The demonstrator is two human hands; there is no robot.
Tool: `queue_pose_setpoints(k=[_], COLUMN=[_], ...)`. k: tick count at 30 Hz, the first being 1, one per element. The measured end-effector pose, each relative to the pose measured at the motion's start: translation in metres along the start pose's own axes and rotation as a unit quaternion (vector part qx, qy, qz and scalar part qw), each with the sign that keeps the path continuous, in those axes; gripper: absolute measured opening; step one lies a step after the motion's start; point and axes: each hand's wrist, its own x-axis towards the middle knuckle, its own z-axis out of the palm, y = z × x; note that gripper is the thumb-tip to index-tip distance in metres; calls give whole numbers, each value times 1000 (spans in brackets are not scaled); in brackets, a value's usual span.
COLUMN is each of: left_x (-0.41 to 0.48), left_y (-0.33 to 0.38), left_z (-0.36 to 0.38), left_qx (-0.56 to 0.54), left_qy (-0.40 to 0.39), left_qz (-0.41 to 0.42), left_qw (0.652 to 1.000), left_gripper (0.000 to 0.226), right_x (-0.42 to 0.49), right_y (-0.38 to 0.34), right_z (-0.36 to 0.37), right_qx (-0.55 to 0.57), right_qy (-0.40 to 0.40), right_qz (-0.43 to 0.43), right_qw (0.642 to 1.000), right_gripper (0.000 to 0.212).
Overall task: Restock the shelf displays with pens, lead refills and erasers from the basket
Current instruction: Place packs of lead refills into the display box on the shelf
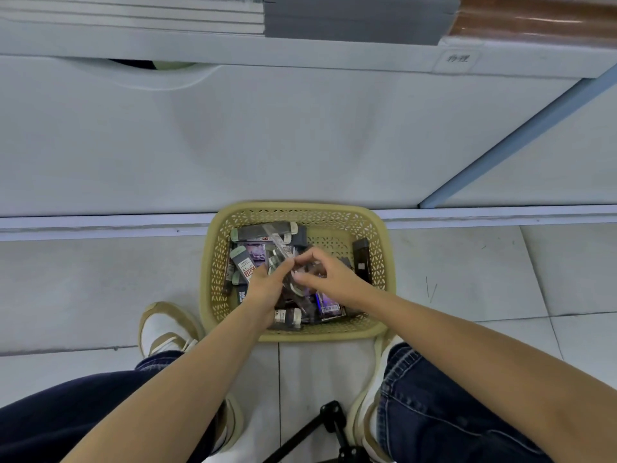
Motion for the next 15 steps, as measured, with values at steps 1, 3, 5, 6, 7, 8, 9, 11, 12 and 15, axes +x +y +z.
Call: queue_pose_setpoints(k=[1, 3, 5, 6, 7, 8, 9, 11, 12, 15], left_x=[0, 0, -2, -1, -1, 0, 1, 4, 5, 7], left_y=[0, 2, 5, 5, 5, 6, 6, 5, 4, 5], left_z=[-2, -5, -6, -8, -10, -12, -13, -17, -19, -25], left_qx=[1, 13, 22, 23, 25, 27, 29, 35, 34, 7], left_qy=[-21, -67, -99, -111, -120, -121, -116, -102, -97, -96], left_qz=[9, 29, 37, 36, 33, 28, 22, 13, 9, 5], left_qw=[1000, 997, 994, 993, 992, 992, 993, 994, 995, 995], left_gripper=[36, 29, 24, 22, 20, 20, 22, 30, 34, 29], right_x=[1, 5, 9, 10, 12, 13, 15, 17, 18, 18], right_y=[0, 1, 3, 4, 5, 6, 7, 10, 12, 14], right_z=[-1, -5, -10, -13, -15, -17, -19, -24, -29, -47], right_qx=[9, 8, 22, 29, 34, 39, 44, 29, 9, -49], right_qy=[10, 33, 38, 35, 28, 24, 28, 54, 66, 79], right_qz=[4, 14, 22, 23, 24, 30, 40, 63, 69, 60], right_qw=[1000, 999, 999, 999, 999, 998, 998, 996, 995, 994], right_gripper=[30, 34, 39, 39, 36, 32, 28, 25, 24, 21])
